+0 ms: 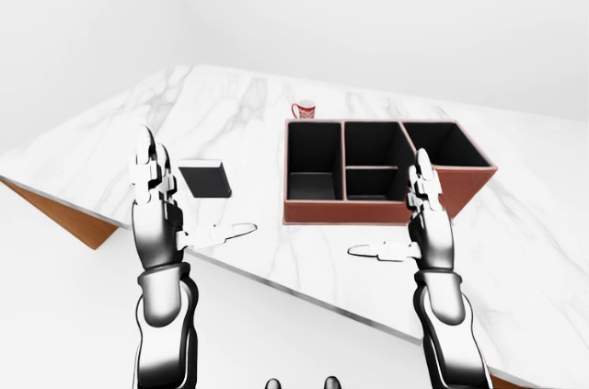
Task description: Pick up the book and place it in the right compartment of the caddy.
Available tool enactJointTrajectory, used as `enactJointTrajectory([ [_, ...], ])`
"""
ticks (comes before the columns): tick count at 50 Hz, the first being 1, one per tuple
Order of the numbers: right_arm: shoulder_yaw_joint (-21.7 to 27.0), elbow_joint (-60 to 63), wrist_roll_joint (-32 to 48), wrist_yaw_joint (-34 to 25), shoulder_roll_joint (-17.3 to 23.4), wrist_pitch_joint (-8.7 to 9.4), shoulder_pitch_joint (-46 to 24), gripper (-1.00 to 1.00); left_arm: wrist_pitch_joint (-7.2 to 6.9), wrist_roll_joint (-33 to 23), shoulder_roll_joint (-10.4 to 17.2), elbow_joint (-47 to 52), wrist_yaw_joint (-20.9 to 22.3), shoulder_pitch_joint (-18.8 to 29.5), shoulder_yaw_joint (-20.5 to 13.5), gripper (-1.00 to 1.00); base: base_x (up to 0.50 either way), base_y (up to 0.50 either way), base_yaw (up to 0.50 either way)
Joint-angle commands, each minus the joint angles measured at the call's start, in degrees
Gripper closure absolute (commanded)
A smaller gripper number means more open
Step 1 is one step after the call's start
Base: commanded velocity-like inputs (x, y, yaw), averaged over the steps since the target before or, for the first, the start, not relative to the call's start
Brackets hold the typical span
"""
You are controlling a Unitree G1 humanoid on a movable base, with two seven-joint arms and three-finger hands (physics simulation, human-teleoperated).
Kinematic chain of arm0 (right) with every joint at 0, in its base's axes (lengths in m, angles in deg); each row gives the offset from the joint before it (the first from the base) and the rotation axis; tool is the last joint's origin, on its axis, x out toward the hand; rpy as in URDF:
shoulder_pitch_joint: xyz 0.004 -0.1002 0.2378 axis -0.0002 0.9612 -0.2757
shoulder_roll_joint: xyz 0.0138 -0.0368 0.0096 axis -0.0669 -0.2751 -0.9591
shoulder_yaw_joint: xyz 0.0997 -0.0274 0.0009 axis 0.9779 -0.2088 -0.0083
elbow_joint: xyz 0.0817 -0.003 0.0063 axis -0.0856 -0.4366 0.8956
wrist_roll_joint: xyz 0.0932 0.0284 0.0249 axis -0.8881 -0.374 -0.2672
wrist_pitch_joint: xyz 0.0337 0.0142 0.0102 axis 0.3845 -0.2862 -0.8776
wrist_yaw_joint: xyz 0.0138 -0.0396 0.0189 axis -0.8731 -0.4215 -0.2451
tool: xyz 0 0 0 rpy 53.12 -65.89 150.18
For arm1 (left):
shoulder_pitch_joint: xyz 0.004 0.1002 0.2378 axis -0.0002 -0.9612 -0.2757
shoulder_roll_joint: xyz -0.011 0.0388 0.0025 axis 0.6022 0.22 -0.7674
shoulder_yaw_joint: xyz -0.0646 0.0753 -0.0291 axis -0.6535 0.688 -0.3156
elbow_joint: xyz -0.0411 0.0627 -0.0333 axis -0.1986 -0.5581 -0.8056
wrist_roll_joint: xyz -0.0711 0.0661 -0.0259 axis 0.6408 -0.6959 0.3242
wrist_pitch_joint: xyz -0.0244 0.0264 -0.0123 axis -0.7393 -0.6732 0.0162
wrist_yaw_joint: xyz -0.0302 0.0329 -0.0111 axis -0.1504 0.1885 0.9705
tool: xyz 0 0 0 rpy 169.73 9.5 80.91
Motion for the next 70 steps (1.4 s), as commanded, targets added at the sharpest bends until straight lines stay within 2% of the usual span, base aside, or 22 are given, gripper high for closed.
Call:
enactJointTrajectory([
  [1, -0.1, -0.7, 0.0, 0.1, 0.0, 0.0, 0.5, -1.0, 0.0, 0.0, 0.0, -0.3, 0.0, 0.0, 0.0, -1.0, 0.35, 0.14, 0.0],
  [10, -0.1, -1.2, -0.2, 0.0, 0.0, 0.0, 0.4, -1.0, 0.0, 0.0, 0.0, -0.3, 0.1, 0.1, 0.0, -1.0, 0.35, 0.14, 0.0],
  [14, -0.2, 5.1, -0.5, -1.2, -0.1, 0.0, -0.3, -1.0, 0.0, 0.0, 0.0, -0.1, 0.1, 0.1, 0.0, -1.0, 0.35, 0.14, 0.0],
  [21, -0.4, 5.0, -0.7, -1.5, 0.0, 0.0, -0.3, -1.0, 0.0, 0.0, 0.0, -0.2, 0.0, 0.1, 0.0, -1.0, 0.31, 0.12, 0.0],
  [29, -0.6, -0.7, -0.7, -0.9, 0.0, 0.0, 0.4, -1.0, 0.0, 0.1, 0.0, -0.2, 0.2, 0.1, 0.0, -1.0, 0.0, 0.0, 0.0],
  [30, -0.6, 3.0, -0.8, -1.5, 0.0, 0.0, 0.0, -1.0, 0.0, 0.2, 0.0, -0.4, 0.2, 0.1, 0.0, -1.0, 0.0, 0.0, 0.0],
  [34, -0.6, 4.8, -0.9, -1.7, -0.1, 0.0, -0.2, -1.0, 0.0, 0.1, 0.0, -0.5, 0.1, 0.1, 0.0, -1.0, 0.0, 0.0, 0.0],
  [37, -0.5, 0.1, -0.8, -0.9, 0.0, 0.0, 0.5, -1.0, 0.0, 0.1, 0.0, -0.7, 0.1, 0.1, 0.0, -1.0, 0.0, 0.0, 0.0],
  [39, -0.5, 3.4, -1.0, -1.5, -0.1, 0.0, -0.1, -1.0, 0.0, -0.2, 0.0, -0.8, 0.0, 0.3, 0.0, -1.0, 0.0, 0.0, 0.0],
  [42, -0.4, 0.3, -1.0, -1.0, 0.0, 0.0, 0.1, -1.0, 0.0, -1.1, 0.1, -1.1, -0.2, 0.5, 0.2, -1.0, 0.0, 0.0, 0.0],
  [47, -0.2, 3.7, -1.4, -1.6, 0.0, 0.0, -0.5, -1.0, 0.0, -1.0, 0.1, -1.3, -0.1, 0.5, 0.4, -1.0, 0.0, 0.0, 0.0],
  [50, 0.1, 3.5, -1.6, -1.6, 0.1, 0.0, 0.0, -1.0, 0.0, 1.0, -0.1, -0.8, 0.2, -0.2, 0.4, -1.0, 0.0, 0.0, 0.0],
  [58, 2.0, 4.7, -2.2, -3.0, 0.4, 0.0, 0.4, -1.0, 0.0, 0.1, -0.1, -4.1, 0.1, -2.0, -0.3, -1.0, 0.0, 0.0, 0.0],
  [61, 2.1, 2.3, -1.9, -2.7, 0.3, 0.0, 0.5, -1.0, 0.0, 0.2, 0.2, -4.8, 0.2, -1.3, -0.8, -1.0, 0.0, 0.0, 0.0],
  [63, 1.9, 1.4, -1.5, -2.6, 0.2, 0.0, 0.6, -1.0, 0.0, -1.0, 0.5, -5.8, 0.2, -1.1, -1.3, -1.0, 0.0, 0.0, 0.0],
  [66, 1.9, 1.1, -0.9, -2.3, 0.2, 0.0, 0.3, -1.0, 0.0, -8.8, 1.0, -8.9, -1.7, -0.2, -1.9, -1.0, 0.0, 0.0, 0.0],
  [69, 1.7, 1.4, -0.6, -2.4, 0.2, 0.0, 0.4, -1.0, 0.0, -12.7, 2.0, -10.6, -2.5, 0.9, -2.6, -1.0, 0.0, 0.0, 0.0],
  [70, 1.6, 1.4, -0.6, -2.5, 0.2, 0.0, 0.5, -1.0, 0.0, -18.3, 2.5, -12.4, -4.1, 1.5, -3.2, -1.0, 0.0, 0.0, 0.0],
])
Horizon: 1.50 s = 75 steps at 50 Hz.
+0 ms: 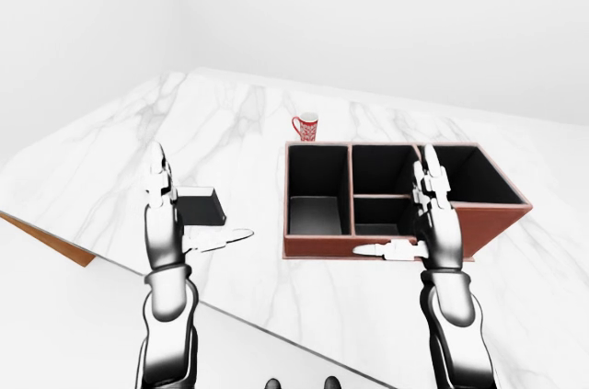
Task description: Pick up the book and place it in the right compartment of the caddy.
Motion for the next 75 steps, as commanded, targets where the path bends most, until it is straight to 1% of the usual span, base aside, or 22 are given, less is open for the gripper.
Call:
enactJointTrajectory([
  [1, -0.1, -1.0, 1.2, -0.1, 0.0, 0.0, 0.5, -1.0, 0.0, -18.0, 2.5, -7.4, -4.4, 2.5, -2.3, -1.0, 0.0, 0.0, 0.0],
  [5, 0.2, -2.1, 0.9, 0.0, 0.1, 0.0, 0.4, -1.0, 0.0, -32.0, 4.9, -10.8, -8.2, 2.8, -1.2, -1.0, 0.0, 0.0, 0.0],
  [7, 0.1, -2.6, 1.1, 0.1, 0.1, 0.0, 0.5, -1.0, 0.0, -34.6, 5.4, -10.2, -8.8, 2.9, -1.1, -1.0, 0.0, 0.0, 0.0],
  [13, 0.1, -2.3, 1.2, -0.1, 0.0, 0.0, 0.7, -1.0, 0.0, -50.6, 8.9, -13.4, -11.6, 4.7, 0.4, -1.0, 0.0, 0.0, 0.0],
  [20, -0.3, -4.3, 1.7, 0.4, 0.1, 0.0, 0.2, -1.0, 0.0, -61.3, 10.7, -15.0, -13.6, 4.7, 2.1, -1.0, 0.0, 0.0, 0.0],
  [24, -0.5, -3.2, 1.8, 0.3, 0.0, 0.0, 0.6, -1.0, 0.0, -64.5, 11.5, -18.4, -12.2, 5.6, 2.9, -1.0, 0.0, 0.0, 0.0],
  [27, -0.4, -3.1, 1.8, 0.2, 0.1, 0.0, 0.5, -1.0, 0.0, -63.1, 12.1, -21.9, -9.5, 6.7, 3.1, -1.0, 0.0, 0.0, 0.0],
  [30, -0.5, -3.2, 1.9, 0.2, 0.1, 0.0, 0.6, -1.0, 0.0, -65.5, 13.9, -26.7, -8.9, 10.3, 2.8, -1.0, 0.0, 0.0, 0.0],
  [34, -0.4, -1.7, 1.7, -0.1, 0.1, 0.0, 0.2, -1.0, 0.0, -65.2, 15.3, -29.0, -6.8, 13.1, 2.5, -1.0, 0.0, 0.0, 0.0],
  [37, -0.4, -3.1, 1.7, 0.2, 0.1, 0.0, 0.4, -1.0, 0.0, -65.0, 16.3, -31.0, -1.2, 14.9, 2.2, -1.0, 0.0, 0.0, 0.0],
  [39, -0.3, -2.7, 1.8, 0.4, 0.0, 0.0, 0.5, -1.0, 0.0, -65.0, 16.9, -33.1, 0.1, 16.4, 2.2, -1.0, 0.0, 0.0, 0.0],
  [42, -0.3, -0.8, 1.5, -0.1, 0.0, 0.0, 0.6, -1.0, 0.0, -62.8, 19.0, -37.5, 10.1, 18.3, 2.0, -1.0, 0.0, 0.0, 0.0],
  [46, -0.1, -2.4, 1.5, 0.2, 0.1, 0.0, 0.6, -1.0, 0.0, -60.6, 21.0, -38.0, 17.4, 20.3, 0.8, -1.0, 0.0, 0.0, 0.0],
  [47, 0.0, -2.5, 1.4, 0.2, 0.1, 0.0, 0.4, -1.0, 0.0, -58.8, 21.8, -38.7, 21.3, 21.8, 0.2, -1.0, 0.0, 0.0, 0.0],
  [52, -0.6, -1.9, 1.8, 0.3, -0.1, 0.0, 0.6, -1.0, 0.0, -55.0, 23.8, -35.3, 30.9, 23.6, -1.7, -1.0, 0.0, 0.0, 0.0],
  [54, -0.5, -2.3, 1.7, 0.3, 0.0, 0.0, 0.4, -1.0, 0.0, -52.5, 25.2, -32.8, 38.0, 23.4, -3.0, -1.0, 0.0, 0.0, 0.0],
  [59, -0.4, -3.0, 1.5, 0.3, 0.0, 0.0, 0.7, -1.0, 0.0, -49.3, 26.7, -34.5, 45.3, 26.1, -3.7, -1.0, 0.0, 0.0, 0.0],
  [65, -0.2, -3.6, 1.3, 0.3, 0.1, 0.0, 0.7, -1.0, 0.0, -49.1, 28.4, -42.9, 45.0, 32.2, -2.3, -1.0, 0.0, 0.0, 0.0],
  [69, 0.0, -4.2, 1.2, 0.3, 0.2, 0.0, 0.6, -1.0, 0.0, -48.9, 28.3, -43.1, 45.6, 32.3, -1.9, -1.0, 0.0, 0.0, 0.0],
  [70, -0.5, -5.0, 1.7, 0.5, 0.0, 0.0, 0.9, -1.0, 0.0, -50.4, 27.9, -49.3, 45.6, 35.5, 0.1, -1.0, 0.0, 0.0, 0.0],
  [71, -0.5, -5.0, 1.7, 0.5, 0.0, 0.0, 0.9, -1.0, 0.0, -50.8, 27.8, -50.9, 45.0, 36.3, 0.5, -1.0, 0.0, 0.0, 0.0],
  [75, -0.2, -5.7, 1.4, 0.5, 0.1, 0.0, 0.5, -1.0, 0.0, -51.1, 27.4, -52.3, 44.1, 36.8, 1.1, -1.0, 0.0, 0.0, 0.0],
])
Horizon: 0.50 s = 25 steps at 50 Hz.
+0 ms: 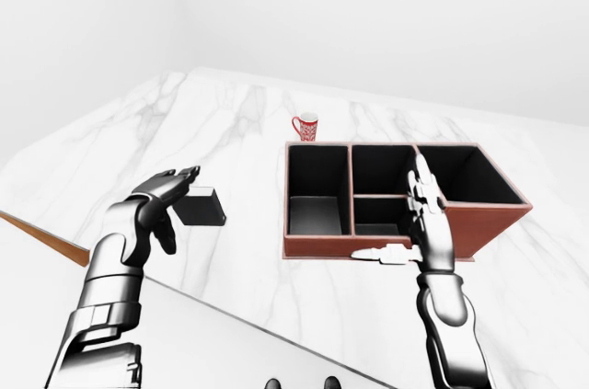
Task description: Pick up the book and place it in the right compartment of the caddy.
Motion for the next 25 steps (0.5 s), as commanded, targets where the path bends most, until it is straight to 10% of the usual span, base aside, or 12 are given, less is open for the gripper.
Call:
enactJointTrajectory([
  [1, 0.0, -2.3, 0.3, 0.3, 0.1, 0.0, 0.0, -1.0, 0.0, 0.6, 0.4, -9.3, 2.1, 5.7, 2.3, -1.0, 0.0, 0.0, 0.0],
  [14, -0.1, -1.8, 0.3, 0.3, 0.1, 0.0, 0.2, -1.0, 0.0, -2.5, -0.2, -13.0, 0.4, 7.9, 3.7, -1.0, 0.0, 0.0, 0.0],
  [25, 0.2, -1.8, 0.1, 0.2, 0.1, 0.0, 0.2, -1.0, 0.0, -6.6, -0.5, -32.2, -10.1, 17.1, 7.9, -1.0, 0.0, 0.0, 0.0],
])
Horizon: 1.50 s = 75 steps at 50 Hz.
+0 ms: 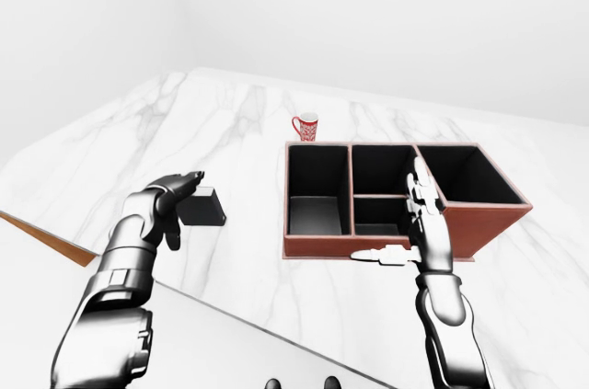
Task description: Pick up the book and place it in the right compartment of the caddy.
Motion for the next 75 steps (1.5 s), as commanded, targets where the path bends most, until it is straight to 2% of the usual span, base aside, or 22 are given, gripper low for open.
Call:
enactJointTrajectory([
  [1, 0.0, -0.5, 0.2, 0.1, 0.0, 0.0, 0.3, -1.0, 0.0, -2.1, -0.2, -12.2, -6.4, 6.4, 2.8, -1.0, 0.0, 0.0, 0.0],
  [7, -0.4, -0.2, 0.5, 0.1, -0.1, 0.0, 0.4, -1.0, 0.0, -2.5, -0.2, -14.3, -8.1, 8.3, 3.2, -1.0, 0.0, 0.0, 0.0],
  [12, -0.2, 0.2, 0.3, 0.0, 0.0, 0.0, 0.4, -1.0, 0.0, -3.6, -0.4, -18.8, -11.2, 11.0, 4.3, -1.0, 0.0, 0.0, 0.0],
  [31, 0.0, -0.7, 0.1, 0.0, 0.1, 0.0, 0.3, -1.0, 0.0, -4.6, -2.3, -21.3, -12.4, 13.1, 5.5, -1.0, 0.0, 0.0, 0.0],
  [46, 0.0, -1.3, 0.1, 0.0, 0.1, 0.0, 0.2, -1.0, 0.0, -5.8, -4.3, -24.8, -14.6, 13.6, 6.6, -1.0, 0.0, 0.0, 0.0],
  [75, -0.1, -1.6, 0.2, 0.0, 0.0, 0.0, 0.2, -1.0, 0.0, -4.9, -4.4, -28.3, -17.7, 11.8, 6.9, -1.0, 0.0, 0.0, 0.0],
])
